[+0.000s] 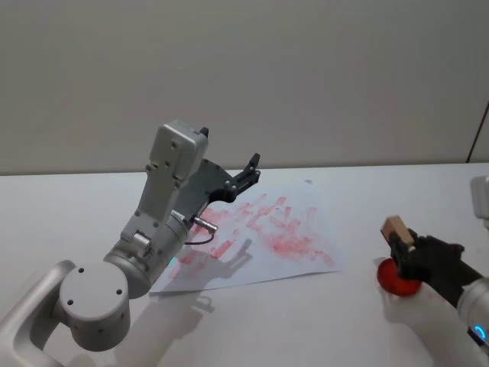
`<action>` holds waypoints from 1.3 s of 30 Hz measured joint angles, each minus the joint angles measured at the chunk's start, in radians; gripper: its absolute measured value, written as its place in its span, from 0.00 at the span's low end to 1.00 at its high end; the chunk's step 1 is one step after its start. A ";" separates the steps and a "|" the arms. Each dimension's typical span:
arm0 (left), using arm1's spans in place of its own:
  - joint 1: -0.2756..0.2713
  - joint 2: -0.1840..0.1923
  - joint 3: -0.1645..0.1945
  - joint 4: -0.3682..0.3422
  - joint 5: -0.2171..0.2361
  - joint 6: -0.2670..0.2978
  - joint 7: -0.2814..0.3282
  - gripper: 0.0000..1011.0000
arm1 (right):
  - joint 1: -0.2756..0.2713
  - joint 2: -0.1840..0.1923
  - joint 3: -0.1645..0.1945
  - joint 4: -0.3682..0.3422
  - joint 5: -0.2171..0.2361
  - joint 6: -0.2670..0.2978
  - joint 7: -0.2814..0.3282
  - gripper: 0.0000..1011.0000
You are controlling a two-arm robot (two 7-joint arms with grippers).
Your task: Use the one hand to pick up the stamp and affix it onto the A4 paper.
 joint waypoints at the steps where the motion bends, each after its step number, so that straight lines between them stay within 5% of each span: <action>1: 0.000 0.000 0.000 0.000 0.000 0.000 0.000 0.99 | -0.004 0.004 0.003 -0.002 0.005 0.006 -0.002 0.21; 10: 0.000 0.000 0.000 0.000 0.000 0.000 0.000 0.99 | -0.014 0.034 0.023 0.004 0.035 0.067 -0.002 0.21; 27: 0.000 0.000 0.000 0.000 0.000 0.000 0.000 0.99 | 0.022 0.038 0.023 0.049 0.015 0.123 0.045 0.22; 39: 0.000 0.000 0.000 0.000 0.000 0.000 0.000 0.99 | 0.034 0.035 0.021 0.062 0.005 0.137 0.060 0.57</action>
